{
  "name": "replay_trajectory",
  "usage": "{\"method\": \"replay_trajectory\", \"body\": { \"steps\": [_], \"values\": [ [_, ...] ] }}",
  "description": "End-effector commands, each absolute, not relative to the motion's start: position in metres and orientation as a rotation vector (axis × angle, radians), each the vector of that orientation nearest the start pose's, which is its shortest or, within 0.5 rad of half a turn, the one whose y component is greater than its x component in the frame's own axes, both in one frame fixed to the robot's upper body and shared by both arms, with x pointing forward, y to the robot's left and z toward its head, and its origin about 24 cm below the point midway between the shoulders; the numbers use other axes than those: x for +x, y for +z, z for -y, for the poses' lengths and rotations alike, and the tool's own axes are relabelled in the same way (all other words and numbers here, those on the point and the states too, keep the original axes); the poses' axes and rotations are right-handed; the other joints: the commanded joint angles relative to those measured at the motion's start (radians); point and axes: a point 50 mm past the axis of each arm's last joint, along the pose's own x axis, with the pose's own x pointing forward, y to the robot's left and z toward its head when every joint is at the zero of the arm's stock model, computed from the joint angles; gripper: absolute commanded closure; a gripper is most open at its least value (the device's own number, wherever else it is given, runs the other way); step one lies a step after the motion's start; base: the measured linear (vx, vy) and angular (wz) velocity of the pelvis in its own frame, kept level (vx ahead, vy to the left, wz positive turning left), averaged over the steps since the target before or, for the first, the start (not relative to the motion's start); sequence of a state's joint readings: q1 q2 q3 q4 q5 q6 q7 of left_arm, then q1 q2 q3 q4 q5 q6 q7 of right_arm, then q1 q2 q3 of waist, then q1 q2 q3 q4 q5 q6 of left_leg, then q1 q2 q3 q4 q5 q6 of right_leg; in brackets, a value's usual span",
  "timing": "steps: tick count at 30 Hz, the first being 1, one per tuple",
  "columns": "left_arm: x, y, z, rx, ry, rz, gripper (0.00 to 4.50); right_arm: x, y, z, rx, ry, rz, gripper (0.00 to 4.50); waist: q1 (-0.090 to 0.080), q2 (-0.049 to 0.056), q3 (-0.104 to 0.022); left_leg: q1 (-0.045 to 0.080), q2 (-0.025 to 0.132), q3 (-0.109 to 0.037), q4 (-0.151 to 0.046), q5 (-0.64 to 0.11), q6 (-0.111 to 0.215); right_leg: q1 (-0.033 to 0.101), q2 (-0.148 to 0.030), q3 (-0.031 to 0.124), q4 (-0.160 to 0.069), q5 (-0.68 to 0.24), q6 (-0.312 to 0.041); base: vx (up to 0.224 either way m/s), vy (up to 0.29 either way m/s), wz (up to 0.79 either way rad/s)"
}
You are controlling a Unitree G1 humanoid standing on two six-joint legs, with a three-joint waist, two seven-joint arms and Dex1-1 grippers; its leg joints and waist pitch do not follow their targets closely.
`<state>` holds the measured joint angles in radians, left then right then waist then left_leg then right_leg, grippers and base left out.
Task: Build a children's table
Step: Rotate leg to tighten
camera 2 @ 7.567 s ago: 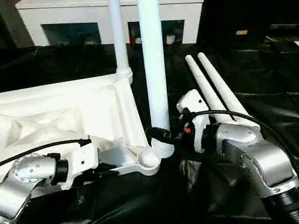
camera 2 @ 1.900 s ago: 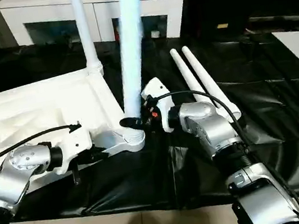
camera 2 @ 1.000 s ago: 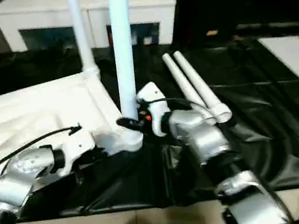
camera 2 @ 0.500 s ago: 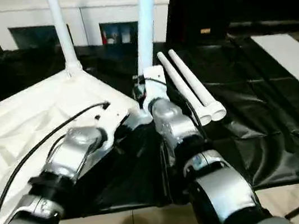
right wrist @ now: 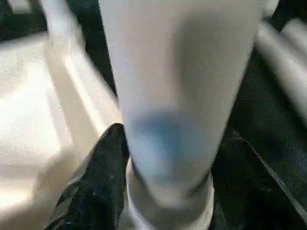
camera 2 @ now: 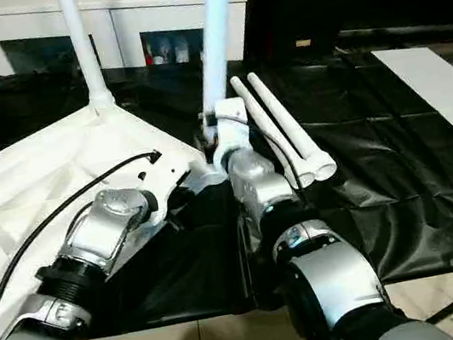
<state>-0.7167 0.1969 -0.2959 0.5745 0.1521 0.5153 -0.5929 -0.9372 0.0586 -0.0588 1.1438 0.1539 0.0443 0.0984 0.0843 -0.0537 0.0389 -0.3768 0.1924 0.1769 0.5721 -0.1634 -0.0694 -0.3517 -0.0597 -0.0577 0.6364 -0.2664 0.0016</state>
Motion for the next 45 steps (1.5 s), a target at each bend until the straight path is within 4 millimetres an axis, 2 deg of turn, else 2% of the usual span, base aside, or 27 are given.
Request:
{"method": "replay_trajectory", "body": {
  "steps": [1, 2, 4, 5, 8, 9, 10, 11, 13, 15, 16, 17, 18, 19, 21, 22, 24, 27, 30, 31, 33, 35, 40, 45],
  "values": [
    [0.355, 0.07, -0.101, 0.537, -0.72, -0.503, 4.5, 0.382, 0.065, 0.059, 0.099, 0.34, -0.316, 1.62, 0.001, 0.019, -0.057, 0.021, 0.05, -0.018, -0.066, -0.145, -0.017, 0.026, -0.091, 0.052, -0.064, 0.176, -0.203, 0.0, 0.0, 0.0],
    [0.355, 0.07, -0.102, 0.539, -0.722, -0.502, 4.5, 0.384, 0.069, 0.06, 0.093, 0.354, -0.296, 1.62, 0.004, 0.021, -0.065, 0.018, 0.048, -0.018, -0.057, -0.079, 0.001, 0.03, -0.089, 0.051, -0.053, 0.265, -0.209, 0.0, 0.0, 0.0],
    [0.355, 0.07, -0.103, 0.543, -0.729, -0.5, 4.5, 0.386, 0.077, 0.06, 0.085, 0.385, -0.26, 1.36, 0.005, 0.023, -0.067, 0.014, 0.043, -0.015, -0.048, 0.003, 0.038, 0.027, -0.083, 0.049, -0.042, 0.405, -0.217, 0.0, 0.0, 0.0],
    [0.355, 0.071, -0.104, 0.546, -0.732, -0.498, 4.5, 0.388, 0.082, 0.062, 0.072, 0.403, -0.236, 1.26, 0.004, 0.022, -0.065, 0.013, 0.043, -0.014, -0.049, 0.006, 0.053, 0.027, -0.081, 0.047, -0.042, 0.428, -0.224, 0.0, 0.0, 0.0],
    [0.356, 0.071, -0.105, 0.554, -0.735, -0.496, 4.5, 0.39, 0.088, 0.064, 0.063, 0.432, -0.203, 1.02, 0.005, 0.022, -0.062, 0.014, 0.048, -0.015, -0.052, -0.045, 0.058, 0.028, -0.087, 0.047, -0.047, 0.368, -0.24, 0.0, 0.0, 0.0],
    [0.355, 0.07, -0.106, 0.561, -0.74, -0.496, 4.5, 0.39, 0.091, 0.065, 0.067, 0.453, -0.19, 1.02, 0.005, 0.026, -0.062, 0.015, 0.049, -0.015, -0.052, -0.053, 0.056, 0.028, -0.087, 0.047, -0.047, 0.355, -0.242, 0.0, 0.0, 0.0],
    [0.355, 0.07, -0.107, 0.565, -0.744, -0.497, 4.5, 0.389, 0.093, 0.067, 0.067, 0.474, -0.178, 0.82, 0.004, 0.024, -0.061, 0.015, 0.049, -0.015, -0.053, -0.059, 0.056, 0.028, -0.087, 0.047, -0.048, 0.345, -0.243, 0.0, 0.0, 0.0],
    [0.355, 0.069, -0.11, 0.572, -0.748, -0.499, 4.5, 0.388, 0.096, 0.071, 0.063, 0.501, -0.161, 0.74, 0.006, 0.027, -0.059, 0.015, 0.049, -0.016, -0.052, -0.058, 0.057, 0.029, -0.086, 0.047, -0.049, 0.335, -0.243, 0.0, 0.0, 0.0],
    [0.354, 0.068, -0.111, 0.582, -0.762, -0.499, 4.5, 0.384, 0.096, 0.075, 0.054, 0.548, -0.16, 0.68, 0.008, 0.03, -0.06, 0.016, 0.048, -0.016, -0.05, -0.042, 0.061, 0.029, -0.086, 0.048, -0.047, 0.356, -0.243, 0.0, 0.0, 0.0],
    [0.352, 0.067, -0.113, 0.585, -0.784, -0.503, 4.5, 0.378, 0.093, 0.08, 0.052, 0.615, -0.189, 0.41, 0.007, 0.027, -0.06, 0.014, 0.045, -0.016, -0.048, -0.024, 0.073, 0.033, -0.081, 0.047, -0.045, 0.393, -0.24, 0.0, 0.0, 0.0],
    [0.352, 0.067, -0.114, 0.586, -0.794, -0.505, 4.5, 0.375, 0.091, 0.082, 0.054, 0.643, -0.207, 0.41, 0.007, 0.027, -0.06, 0.014, 0.045, -0.016, -0.048, -0.024, 0.073, 0.033, -0.081, 0.047, -0.045, 0.393, -0.24, 0.0, 0.0, 0.0],
    [0.349, 0.065, -0.117, 0.602, -0.829, -0.504, 4.5, 0.367, 0.089, 0.092, 0.047, 0.689, -0.229, 0.32, 0.011, 0.026, -0.058, 0.014, 0.044, -0.018, -0.049, -0.025, 0.079, 0.038, -0.08, 0.047, -0.049, 0.402, -0.229, 0.0, 0.0, 0.0],
    [0.348, 0.064, -0.119, 0.611, -0.846, -0.504, 4.5, 0.362, 0.088, 0.097, 0.025, 0.714, -0.232, 0.22, 0.015, 0.025, -0.061, 0.016, 0.047, -0.019, -0.047, -0.022, 0.077, 0.038, -0.082, 0.047, -0.047, 0.415, -0.226, 0.0, 0.0, 0.0],
    [0.347, 0.063, -0.12, 0.612, -0.849, -0.506, 4.5, 0.361, 0.087, 0.099, 0.018, 0.725, -0.235, 0.11, 0.015, 0.03, -0.063, 0.016, 0.047, -0.019, -0.047, -0.024, 0.073, 0.037, -0.083, 0.046, -0.045, 0.417, -0.229, 0.0, 0.0, 0.0],
    [0.344, 0.062, -0.123, 0.615, -0.883, -0.498, 4.5, 0.354, 0.086, 0.108, -0.018, 0.752, -0.246, 0.03, 0.014, 0.027, -0.06, 0.014, 0.047, -0.018, -0.05, -0.05, 0.059, 0.037, -0.084, 0.046, -0.049, 0.381, -0.237, 0.0, 0.0, 0.0],
    [0.343, 0.061, -0.125, 0.615, -0.885, -0.507, 4.5, 0.35, 0.086, 0.112, -0.026, 0.768, -0.255, 0.03, 0.013, 0.033, -0.058, 0.016, 0.047, -0.019, -0.052, -0.076, 0.047, 0.036, -0.084, 0.046, -0.053, 0.337, -0.237, 0.0, 0.0, 0.0],
    [0.341, 0.06, -0.128, 0.62, -0.918, -0.492, 4.5, 0.343, 0.087, 0.12, -0.043, 0.803, -0.263, 0.03, 0.011, 0.032, -0.056, 0.015, 0.048, -0.02, -0.053, -0.092, 0.038, 0.036, -0.085, 0.047, -0.056, 0.294, -0.24, 0.0, 0.0, 0.0],
    [0.325, 0.063, -0.127, 0.63, -1.119, -0.403, 4.5, 0.329, 0.089, 0.132, -0.096, 0.905, -0.252, 0.03, 0.013, 0.028, -0.054, 0.013, 0.05, -0.02, -0.053, -0.099, 0.04, 0.035, -0.087, 0.049, -0.059, 0.272, -0.233, 0.0, 0.0, 0.0],
    [0.313, 0.065, -0.13, 0.636, -1.215, -0.397, 4.5, 0.318, 0.089, 0.138, -0.138, 0.986, -0.279, 0.03, 0.015, 0.03, -0.056, 0.017, 0.051, -0.017, -0.05, -0.093, 0.041, 0.032, -0.085, 0.049, -0.055, 0.279, -0.241, 0.0, 0.0, 0.0],
    [0.31, 0.065, -0.131, 0.633, -1.236, -0.401, 4.5, 0.315, 0.087, 0.14, -0.151, 1.013, -0.296, 0.03, 0.016, 0.027, -0.054, 0.017, 0.052, -0.016, -0.051, -0.087, 0.052, 0.03, -0.084, 0.049, -0.054, 0.282, -0.244, 0.0, 0.0, 0.0],
    [0.305, 0.066, -0.132, 0.621, -1.266, -0.403, 4.5, 0.311, 0.085, 0.142, -0.172, 1.049, -0.315, 0.03, 0.02, 0.025, -0.051, 0.019, 0.053, -0.013, -0.052, -0.106, 0.052, 0.024, -0.085, 0.049, -0.057, 0.224, -0.251, 0.0, 0.0, 0.0],
    [0.298, 0.068, -0.135, 0.608, -1.294, -0.402, 4.5, 0.307, 0.083, 0.143, -0.2, 1.081, -0.331, 0.03, 0.025, 0.024, -0.05, 0.018, 0.055, -0.014, -0.054, -0.114, 0.046, 0.025, -0.087, 0.049, -0.057, 0.191, -0.246, 0.0, 0.0, 0.0],
    [0.293, 0.069, -0.14, 0.611, -1.317, -0.402, 4.5, 0.304, 0.082, 0.141, -0.212, 1.125, -0.324, 0.03, 0.023, 0.017, -0.048, 0.016, 0.05, -0.011, -0.053, -0.119, 0.044, 0.022, -0.085, 0.051, -0.061, 0.14, -0.239, 0.0, 0.0, 0.0],
    [0.289, 0.071, -0.143, 0.617, -1.319, -0.414, 4.5, 0.311, 0.075, 0.136, -0.244, 1.103, -0.33, 0.03, 0.023, 0.019, -0.049, 0.016, 0.049, -0.012, -0.052, -0.122, 0.029, 0.019, -0.085, 0.05, -0.058, 0.111, -0.235, 0.0, 0.0, 0.0]
  ]
}}
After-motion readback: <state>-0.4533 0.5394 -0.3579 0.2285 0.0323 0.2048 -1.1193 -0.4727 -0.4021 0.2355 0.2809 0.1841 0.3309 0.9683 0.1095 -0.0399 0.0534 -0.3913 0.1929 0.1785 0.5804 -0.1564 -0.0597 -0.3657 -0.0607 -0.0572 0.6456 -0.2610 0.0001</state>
